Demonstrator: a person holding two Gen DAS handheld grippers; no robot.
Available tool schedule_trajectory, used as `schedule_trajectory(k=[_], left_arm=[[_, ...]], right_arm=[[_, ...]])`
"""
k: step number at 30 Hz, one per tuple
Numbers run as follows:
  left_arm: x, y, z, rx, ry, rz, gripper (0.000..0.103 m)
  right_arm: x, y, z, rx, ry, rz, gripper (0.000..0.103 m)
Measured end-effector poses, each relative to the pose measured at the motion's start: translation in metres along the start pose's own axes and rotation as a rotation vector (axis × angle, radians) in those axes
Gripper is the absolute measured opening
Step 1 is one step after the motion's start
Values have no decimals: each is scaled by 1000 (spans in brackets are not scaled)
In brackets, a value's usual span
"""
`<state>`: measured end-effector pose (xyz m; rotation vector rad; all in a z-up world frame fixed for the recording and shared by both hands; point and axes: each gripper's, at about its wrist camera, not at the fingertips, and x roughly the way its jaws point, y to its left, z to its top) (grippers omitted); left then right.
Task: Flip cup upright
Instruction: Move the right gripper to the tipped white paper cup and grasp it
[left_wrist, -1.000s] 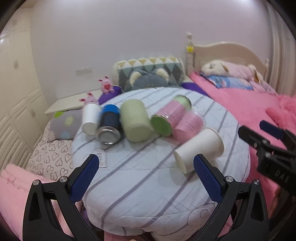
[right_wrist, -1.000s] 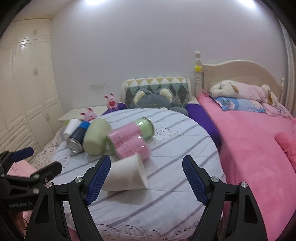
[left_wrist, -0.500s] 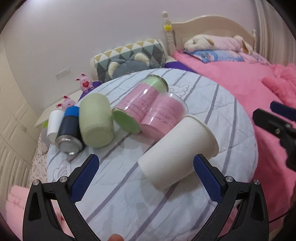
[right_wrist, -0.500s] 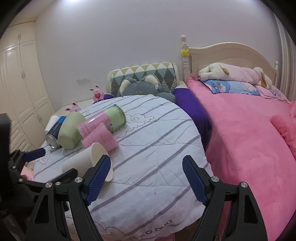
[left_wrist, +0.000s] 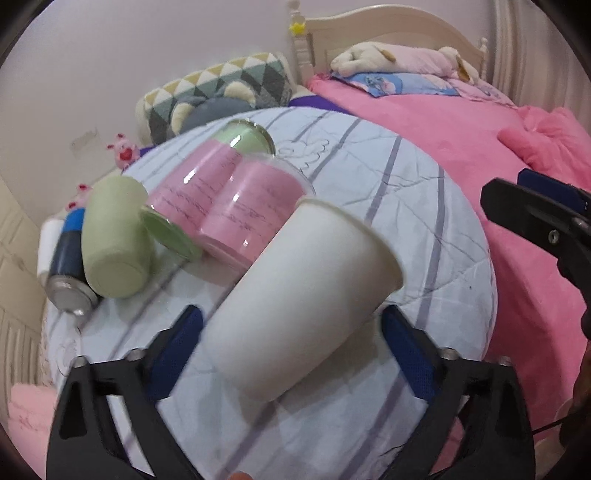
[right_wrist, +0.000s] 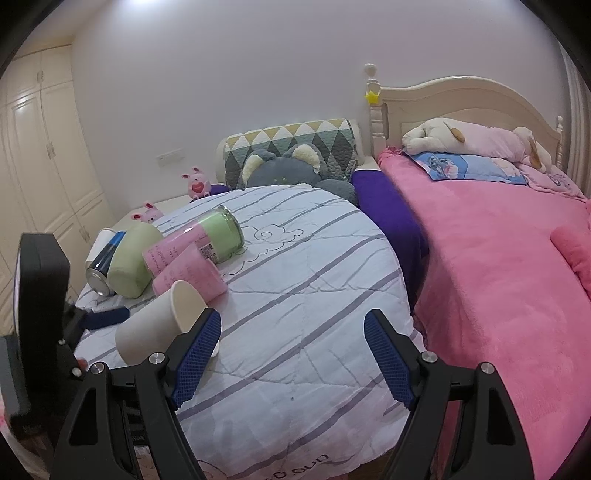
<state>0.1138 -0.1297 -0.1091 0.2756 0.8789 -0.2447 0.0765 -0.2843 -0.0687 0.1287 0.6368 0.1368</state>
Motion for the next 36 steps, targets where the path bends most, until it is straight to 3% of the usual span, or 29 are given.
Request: schedule_trajectory(k=[2,8,12,16,20,23,27,36], left_arm=[[2,-1,-1,-42,14,-15,80],[-1,-7,0,-216,27,-47,75],[1,-11,-1,-268,30,-35,76],[0,-13,-2,-244,56,-60,88],[-14,-15,-6,-182,18,-81,89],[-25,-13,-10,-131,-13,-54,94],[-40,2,-16,-132,-51,-75,95],[-62,50,-33,-144,-105,-47,97]], right_arm=[[0,-2,0,0,-1,-6,81],[1,-10,1,6,2,-17,81],[3,-10,4,0,7,-23,81],[4,-8,3,4,14,-16,81],[4,-5,4,30,29,0,81],[2,-1,5,61,26,17,81],[6,3,2,148,74,57,81],[34,12,-15,415,217,250,81]])
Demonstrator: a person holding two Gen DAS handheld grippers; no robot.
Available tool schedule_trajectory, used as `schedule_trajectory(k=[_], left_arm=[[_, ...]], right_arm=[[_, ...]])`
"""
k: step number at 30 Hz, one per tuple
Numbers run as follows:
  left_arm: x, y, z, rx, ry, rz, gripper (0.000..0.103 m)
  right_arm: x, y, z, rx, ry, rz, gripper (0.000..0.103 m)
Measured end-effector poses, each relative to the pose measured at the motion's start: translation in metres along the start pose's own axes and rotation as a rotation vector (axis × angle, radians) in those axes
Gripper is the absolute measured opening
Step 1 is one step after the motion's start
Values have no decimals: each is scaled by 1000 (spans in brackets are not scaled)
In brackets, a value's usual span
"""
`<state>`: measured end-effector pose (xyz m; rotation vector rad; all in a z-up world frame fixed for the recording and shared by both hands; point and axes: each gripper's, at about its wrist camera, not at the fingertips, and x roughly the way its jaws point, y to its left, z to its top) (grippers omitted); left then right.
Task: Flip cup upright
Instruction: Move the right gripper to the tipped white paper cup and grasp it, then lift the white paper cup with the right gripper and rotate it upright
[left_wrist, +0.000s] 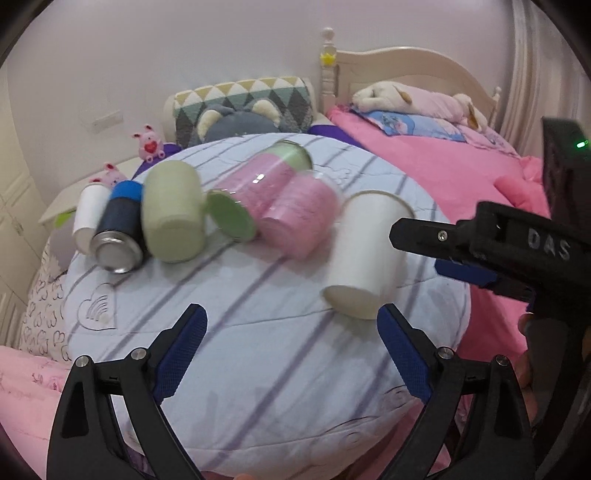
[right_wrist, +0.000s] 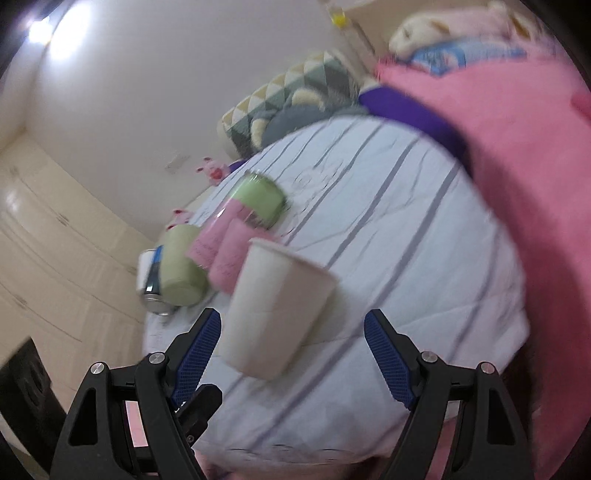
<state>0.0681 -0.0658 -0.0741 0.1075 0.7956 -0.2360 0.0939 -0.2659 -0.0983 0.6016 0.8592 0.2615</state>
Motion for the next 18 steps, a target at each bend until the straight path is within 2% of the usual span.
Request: schedule_trajectory(k=[7,14,15,16,18], left_arm=[[0,26,1,-32,-13,20,98],[12,27,10,-46,-4,28,98],[14,26,12,-48,-1,28,98],[16,25,14,-53,1,28,98],[18,22,18,-62,1,18,98]], right_arm=[[32,-2,9,110,49,62,81],[51,-14,14,144,84,130,81],[52,-15,15,140,89,136,78],[52,-16,15,130,88,138,69],[54,-17,19,105,94,147,68]])
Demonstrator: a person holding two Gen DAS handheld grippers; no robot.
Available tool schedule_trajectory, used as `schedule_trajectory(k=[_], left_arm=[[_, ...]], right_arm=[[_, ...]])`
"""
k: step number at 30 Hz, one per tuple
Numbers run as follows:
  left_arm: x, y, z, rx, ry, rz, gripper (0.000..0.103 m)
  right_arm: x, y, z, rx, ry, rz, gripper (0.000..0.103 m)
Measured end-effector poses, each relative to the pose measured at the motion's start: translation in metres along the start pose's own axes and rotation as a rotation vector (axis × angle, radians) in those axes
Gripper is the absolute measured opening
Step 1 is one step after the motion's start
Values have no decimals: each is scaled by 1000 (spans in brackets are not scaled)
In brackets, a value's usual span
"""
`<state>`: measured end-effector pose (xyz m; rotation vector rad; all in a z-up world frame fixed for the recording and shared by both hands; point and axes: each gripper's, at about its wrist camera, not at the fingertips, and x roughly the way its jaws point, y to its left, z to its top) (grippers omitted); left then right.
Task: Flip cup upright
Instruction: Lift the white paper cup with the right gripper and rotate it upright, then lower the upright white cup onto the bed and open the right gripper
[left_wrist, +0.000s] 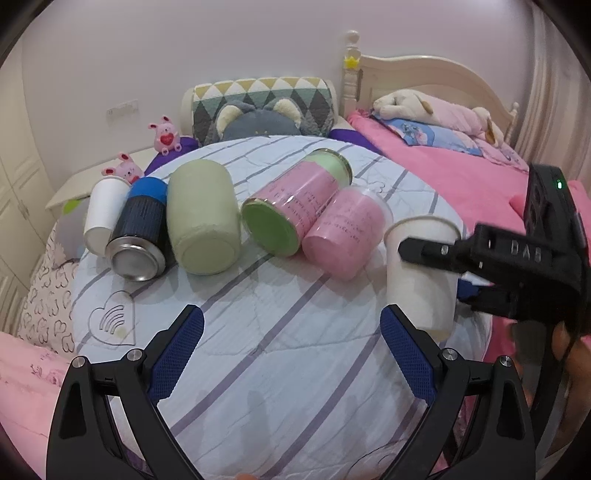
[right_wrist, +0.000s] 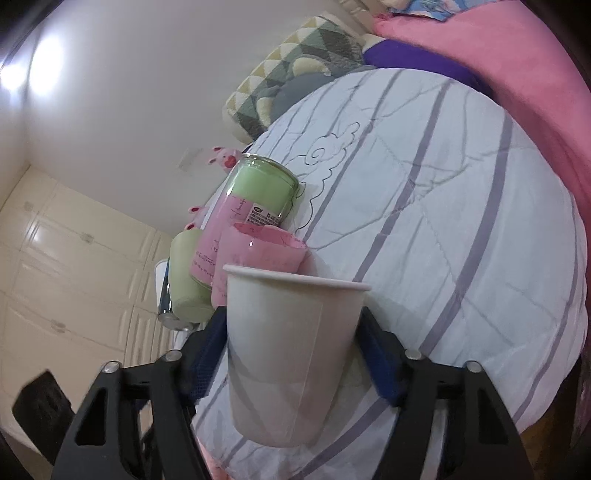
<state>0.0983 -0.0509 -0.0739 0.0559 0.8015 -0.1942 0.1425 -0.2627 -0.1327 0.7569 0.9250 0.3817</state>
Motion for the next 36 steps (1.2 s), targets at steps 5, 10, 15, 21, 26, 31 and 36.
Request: schedule_trajectory(k=[5,10,15,21,26,31,36], left_arm=[[3,-19,10,11,-2,-6,98],[11,-44,27,22,1,-32,98],[27,-62,48,15,5,-6,98],[46,-73,76,-22,4,31,98],[62,-79,90,-14,7,98,98],[75,-83,105,-34,17,118,98],[84,-85,107,-26,27,159,98]], right_arm=[[-6,1,4,-71,-9,-9,68],[-19,8,23,-195,-61,-52,68],[-21,18,57,-347,-112,-115,68],[-3,19,98,-472,-124,-172,68],[12,15,120,-552,-130,-191,68],[20,13,129,-580,-99,-176,68],[33,17,137,-672,-113,-159,68]])
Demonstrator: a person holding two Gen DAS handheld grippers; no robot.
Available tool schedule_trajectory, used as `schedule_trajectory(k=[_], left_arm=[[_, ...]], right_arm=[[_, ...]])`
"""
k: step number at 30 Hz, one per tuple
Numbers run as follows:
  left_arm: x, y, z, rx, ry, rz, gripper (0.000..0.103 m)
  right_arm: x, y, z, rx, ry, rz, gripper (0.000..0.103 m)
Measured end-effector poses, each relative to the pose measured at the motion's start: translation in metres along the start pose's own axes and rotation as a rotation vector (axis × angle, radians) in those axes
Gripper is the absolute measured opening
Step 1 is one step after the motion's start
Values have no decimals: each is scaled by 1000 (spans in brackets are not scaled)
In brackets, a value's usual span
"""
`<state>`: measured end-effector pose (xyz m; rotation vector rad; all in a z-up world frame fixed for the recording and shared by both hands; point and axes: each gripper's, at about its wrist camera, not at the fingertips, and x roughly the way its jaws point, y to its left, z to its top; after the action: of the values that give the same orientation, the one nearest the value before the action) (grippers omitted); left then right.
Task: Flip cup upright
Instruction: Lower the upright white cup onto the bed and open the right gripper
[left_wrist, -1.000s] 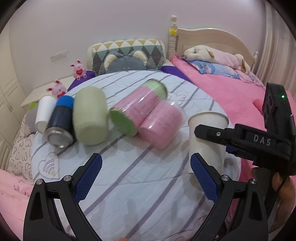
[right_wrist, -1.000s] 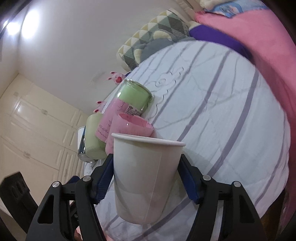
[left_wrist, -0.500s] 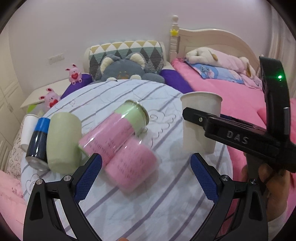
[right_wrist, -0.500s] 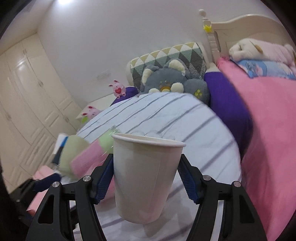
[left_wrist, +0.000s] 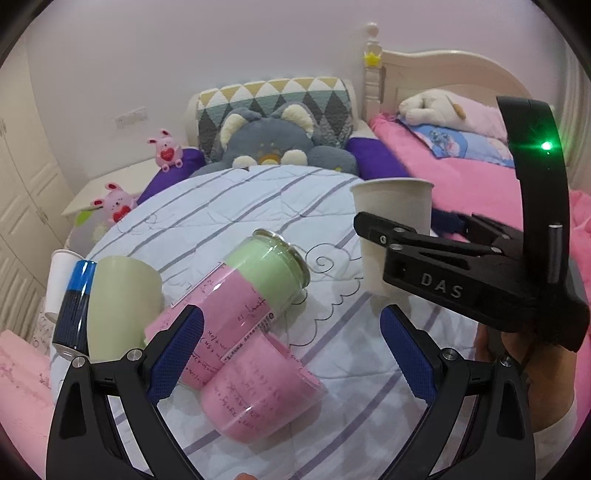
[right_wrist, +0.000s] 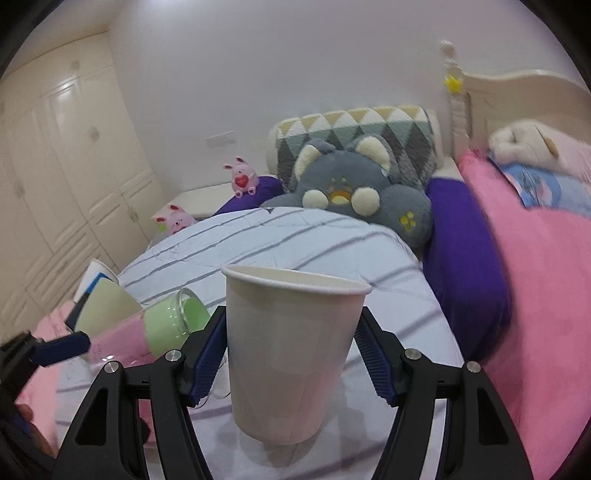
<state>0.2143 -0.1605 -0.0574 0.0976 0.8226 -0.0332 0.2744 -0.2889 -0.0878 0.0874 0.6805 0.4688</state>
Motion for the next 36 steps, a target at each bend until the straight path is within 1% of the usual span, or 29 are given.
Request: schedule_trajectory(k=[2,4,7,9,12,13,14,19,21,23,24,32,36], left_arm=[[2,0,-2,1,8,10,98],[5,-1,-3,5,16,23,98],[6,-2,-8,14,27,35,98],[5,-2,-10,12,26,42,101],[1,-6,-16,46,21,70,101],[0,-7,-18,56,21,81,101],[-1,-7,-20,61,22,84,101],[-8,-6,-29,67,29,91,101],[-12,-4,-31,67,26,97,101],[-16,-1,-33,60,23,94,101],[-18,0,-34,56,20,92,101],[-40,9,-40,29,-12,92,101],[-58,16,-44,7,-43,88,101]], right_arm=[[2,3,-2,-38,-17,0,68],[1,8,-5,-76,-29,22,68],[1,16,-13,-128,-27,8,68],[-2,17,-18,-123,-31,2,69],[-7,15,-19,-115,-34,9,69],[-9,15,-21,-115,-33,16,74],[-10,16,-22,-116,-32,16,76],[-16,21,-25,-106,-26,33,77],[-19,25,-25,-113,-26,19,77],[-22,28,-25,-122,-26,3,81],[-24,30,-25,-127,-29,-5,82],[-41,42,-28,-153,-36,-45,82],[-52,48,-26,-159,-52,-62,82]])
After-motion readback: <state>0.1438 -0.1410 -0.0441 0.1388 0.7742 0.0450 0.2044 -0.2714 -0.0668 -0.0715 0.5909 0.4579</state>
